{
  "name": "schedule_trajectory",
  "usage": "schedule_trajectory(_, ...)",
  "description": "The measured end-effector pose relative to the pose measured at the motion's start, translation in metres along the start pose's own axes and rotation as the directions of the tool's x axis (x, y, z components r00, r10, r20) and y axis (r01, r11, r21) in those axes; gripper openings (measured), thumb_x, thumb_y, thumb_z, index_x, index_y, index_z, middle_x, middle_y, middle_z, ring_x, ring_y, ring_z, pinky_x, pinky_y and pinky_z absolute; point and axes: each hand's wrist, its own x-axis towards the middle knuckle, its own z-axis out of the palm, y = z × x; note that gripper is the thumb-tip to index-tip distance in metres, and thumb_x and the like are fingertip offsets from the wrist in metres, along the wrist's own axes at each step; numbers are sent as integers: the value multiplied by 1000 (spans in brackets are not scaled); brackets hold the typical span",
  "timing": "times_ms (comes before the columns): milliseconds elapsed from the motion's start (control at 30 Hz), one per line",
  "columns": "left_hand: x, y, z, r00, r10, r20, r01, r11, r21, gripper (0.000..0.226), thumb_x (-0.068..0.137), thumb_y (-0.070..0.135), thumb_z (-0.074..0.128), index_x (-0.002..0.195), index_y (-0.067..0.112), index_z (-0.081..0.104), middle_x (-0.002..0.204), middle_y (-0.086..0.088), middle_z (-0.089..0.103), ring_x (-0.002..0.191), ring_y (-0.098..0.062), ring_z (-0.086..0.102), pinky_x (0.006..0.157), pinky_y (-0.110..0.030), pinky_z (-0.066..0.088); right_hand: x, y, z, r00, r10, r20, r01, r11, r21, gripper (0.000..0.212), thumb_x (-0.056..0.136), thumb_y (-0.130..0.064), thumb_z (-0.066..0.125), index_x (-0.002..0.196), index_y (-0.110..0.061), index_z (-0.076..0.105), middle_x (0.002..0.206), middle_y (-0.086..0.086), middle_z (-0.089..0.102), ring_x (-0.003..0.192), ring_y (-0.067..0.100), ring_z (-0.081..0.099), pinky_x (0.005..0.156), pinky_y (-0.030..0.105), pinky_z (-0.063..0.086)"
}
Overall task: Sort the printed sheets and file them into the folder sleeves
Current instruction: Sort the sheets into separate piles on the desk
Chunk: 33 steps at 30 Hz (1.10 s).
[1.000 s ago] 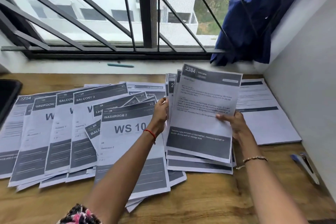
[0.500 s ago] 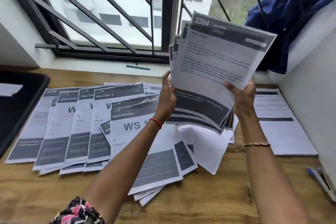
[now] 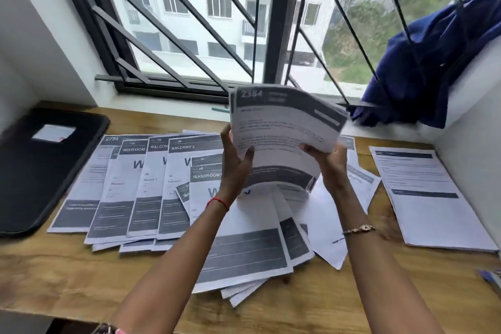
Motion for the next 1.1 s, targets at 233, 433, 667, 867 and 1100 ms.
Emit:
schedule_trajectory(233, -8, -5, -7, 997, -74, -30, 77, 991, 105, 26, 98, 1, 37, 123, -3, 30, 109, -10, 52, 88, -17, 56, 68, -10, 47, -11, 6, 7, 999, -32, -19, 30, 996, -81, 24, 79, 5, 68, 95, -13, 65, 74, -20, 71, 72, -4, 64, 66, 14, 50)
schedule_trajectory(433, -8, 7, -8, 999, 15, -39, -14, 999, 43, 24, 99, 6, 36, 121, -2, 29, 108, -9, 52, 84, 10, 58, 64, -10, 50, -11, -3, 8, 995, -87, -45, 83, 994, -77, 27, 78, 4, 69, 102, -7, 63, 74, -21, 70, 72, -4, 64, 66, 15, 51)
schedule_trajectory(667, -28, 1, -11, 968, -245, 51, 240, 967, 81, 35, 104, 29, 15, 99, 35, 49, 88, 7, 62, 73, 0, 62, 73, -28, 53, -20, 17, 6, 1000, -13, -5, 12, 989, -150, 26, 78, 4, 70, 101, -6, 62, 91, -3, 66, 76, 1, 64, 69, 18, 54)
schedule_trajectory(867, -19, 3, -15, 986, -164, -1, 163, 979, 122, 21, 103, 13, 28, 118, 6, 40, 97, -5, 58, 71, 1, 60, 64, -30, 54, -18, 6, 9, 998, -45, -44, 38, 990, -138, 27, 81, 1, 68, 107, -3, 63, 95, 0, 63, 76, 10, 59, 64, 14, 53)
schedule_trajectory(1100, -33, -5, -20, 977, -211, 37, 202, 964, 171, 20, 104, 16, 23, 122, 18, 30, 99, -1, 55, 77, 3, 56, 60, -10, 51, -24, 18, 12, 999, 28, 14, -26, 985, -170, 23, 77, 1, 71, 99, -2, 66, 92, 6, 65, 73, 8, 60, 61, 12, 50)
